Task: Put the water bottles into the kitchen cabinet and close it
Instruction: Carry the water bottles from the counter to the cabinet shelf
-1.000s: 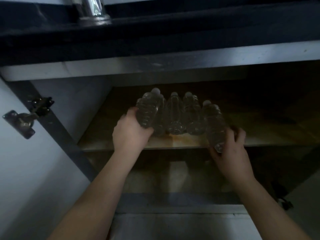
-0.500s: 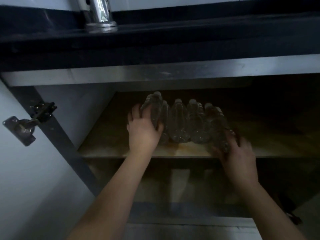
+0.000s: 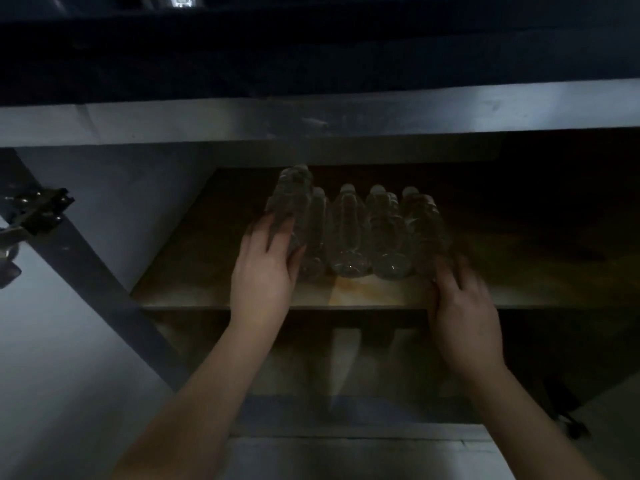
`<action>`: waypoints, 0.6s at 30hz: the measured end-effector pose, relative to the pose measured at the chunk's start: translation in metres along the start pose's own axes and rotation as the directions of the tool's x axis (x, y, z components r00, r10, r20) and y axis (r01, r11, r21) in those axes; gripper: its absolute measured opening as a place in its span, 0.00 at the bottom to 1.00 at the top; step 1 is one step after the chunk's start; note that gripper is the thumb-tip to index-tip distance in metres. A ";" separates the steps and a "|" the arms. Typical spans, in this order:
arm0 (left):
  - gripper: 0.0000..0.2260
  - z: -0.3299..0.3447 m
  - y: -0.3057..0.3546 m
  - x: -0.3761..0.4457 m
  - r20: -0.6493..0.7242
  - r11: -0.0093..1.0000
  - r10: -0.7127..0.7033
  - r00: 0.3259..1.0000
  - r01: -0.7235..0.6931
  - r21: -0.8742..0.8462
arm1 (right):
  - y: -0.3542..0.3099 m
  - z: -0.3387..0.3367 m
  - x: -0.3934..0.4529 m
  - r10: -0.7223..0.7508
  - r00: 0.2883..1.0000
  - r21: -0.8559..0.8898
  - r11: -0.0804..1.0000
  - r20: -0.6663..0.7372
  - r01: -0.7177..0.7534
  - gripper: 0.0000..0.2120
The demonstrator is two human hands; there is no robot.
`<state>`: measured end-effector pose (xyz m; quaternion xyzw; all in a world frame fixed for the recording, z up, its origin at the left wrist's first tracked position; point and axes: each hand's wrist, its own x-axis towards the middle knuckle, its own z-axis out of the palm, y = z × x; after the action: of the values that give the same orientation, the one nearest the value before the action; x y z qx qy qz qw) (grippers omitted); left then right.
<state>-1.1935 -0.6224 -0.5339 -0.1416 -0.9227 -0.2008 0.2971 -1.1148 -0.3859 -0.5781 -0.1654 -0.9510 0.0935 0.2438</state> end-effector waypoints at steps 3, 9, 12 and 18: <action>0.22 0.003 0.004 0.002 0.008 1.000 -0.009 1.000 0.009 0.017 | 0.005 0.002 0.006 -0.013 1.000 0.030 0.999 0.014 0.013 0.26; 0.24 0.004 0.004 0.012 0.068 0.999 -0.012 0.998 0.008 0.053 | 0.008 0.001 0.012 -0.040 0.997 0.079 0.996 0.067 0.035 0.29; 0.28 -0.004 0.004 0.009 0.162 0.995 -0.011 0.987 -0.004 0.096 | 0.009 -0.010 0.004 0.013 0.996 0.143 0.989 0.091 -0.026 0.32; 0.29 -0.051 0.008 -0.002 0.440 0.991 -0.011 0.898 -0.047 0.123 | 0.001 -0.050 -0.050 0.035 0.985 0.213 0.974 0.172 -0.071 0.33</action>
<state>-1.1635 -0.6390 -0.4946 -0.1721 -0.9757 -0.1002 0.0915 -1.0478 -0.3979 -0.5568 -0.1546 -0.9473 0.2174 0.1773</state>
